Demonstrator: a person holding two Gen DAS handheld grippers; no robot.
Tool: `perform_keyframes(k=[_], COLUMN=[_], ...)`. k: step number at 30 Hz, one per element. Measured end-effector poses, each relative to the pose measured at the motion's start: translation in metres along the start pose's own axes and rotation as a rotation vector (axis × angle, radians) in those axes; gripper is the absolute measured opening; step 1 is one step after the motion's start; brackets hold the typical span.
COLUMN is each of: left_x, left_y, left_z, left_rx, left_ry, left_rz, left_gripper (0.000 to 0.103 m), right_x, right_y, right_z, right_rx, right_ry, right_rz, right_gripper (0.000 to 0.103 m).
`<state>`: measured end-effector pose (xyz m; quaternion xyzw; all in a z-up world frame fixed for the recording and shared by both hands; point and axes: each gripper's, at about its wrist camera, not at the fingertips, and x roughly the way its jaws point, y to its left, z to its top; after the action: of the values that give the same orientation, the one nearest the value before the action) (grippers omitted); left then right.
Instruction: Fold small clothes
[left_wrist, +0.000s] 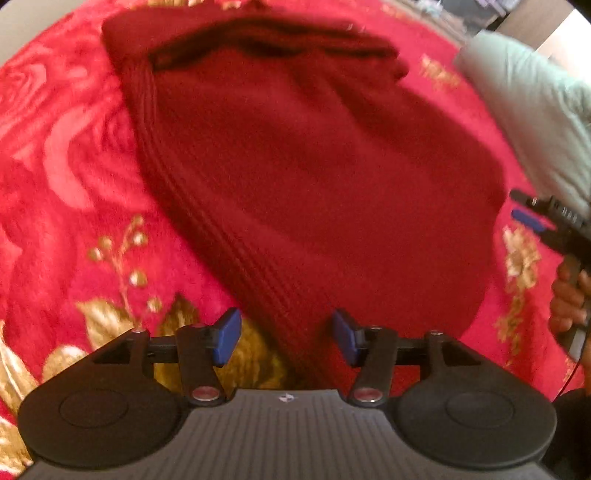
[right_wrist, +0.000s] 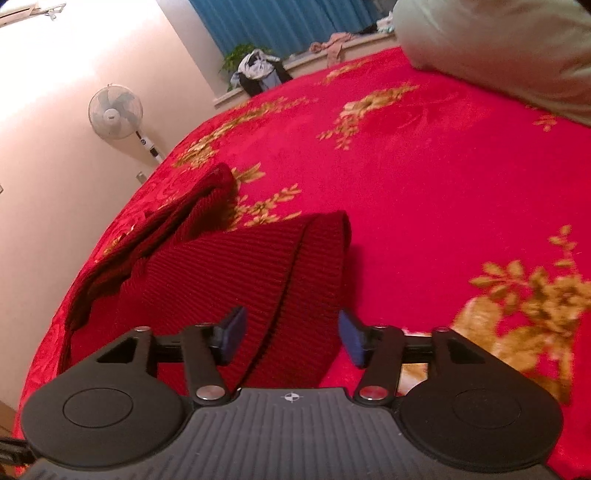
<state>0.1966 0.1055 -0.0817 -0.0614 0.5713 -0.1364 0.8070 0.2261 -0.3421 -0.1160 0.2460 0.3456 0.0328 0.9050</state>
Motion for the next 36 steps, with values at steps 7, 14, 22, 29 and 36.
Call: perform_keyframes(k=[7, 14, 22, 29, 36], left_x=[0.009, -0.002, -0.049, -0.121, -0.157], left_y=[-0.001, -0.011, -0.002, 0.051, 0.126], left_z=[-0.001, -0.003, -0.013, -0.047, -0.091], left_rx=[0.043, 0.051, -0.004, -0.099, -0.178], left_ry=[0.001, -0.047, -0.219, -0.424, -0.422], left_rz=[0.005, 0.014, -0.079, -0.11, -0.127], left_gripper=[0.056, 0.016, 0.009, 0.007, 0.0], right_x=[0.035, 0.043, -0.029, -0.126, -0.174], right_y=[0.001, 0.005, 0.024, 0.056, 0.092], right_z=[0.003, 0.003, 0.004, -0.029, -0.096], right_rx=[-0.033, -0.031, -0.043, -0.141, -0.36], right_ry=[0.045, 0.042, -0.098, -0.132, 0.079], right_rz=[0.02, 0.078, 0.223, 0.274, 0.253], right_gripper=[0.06, 0.007, 0.002, 0.001, 0.0])
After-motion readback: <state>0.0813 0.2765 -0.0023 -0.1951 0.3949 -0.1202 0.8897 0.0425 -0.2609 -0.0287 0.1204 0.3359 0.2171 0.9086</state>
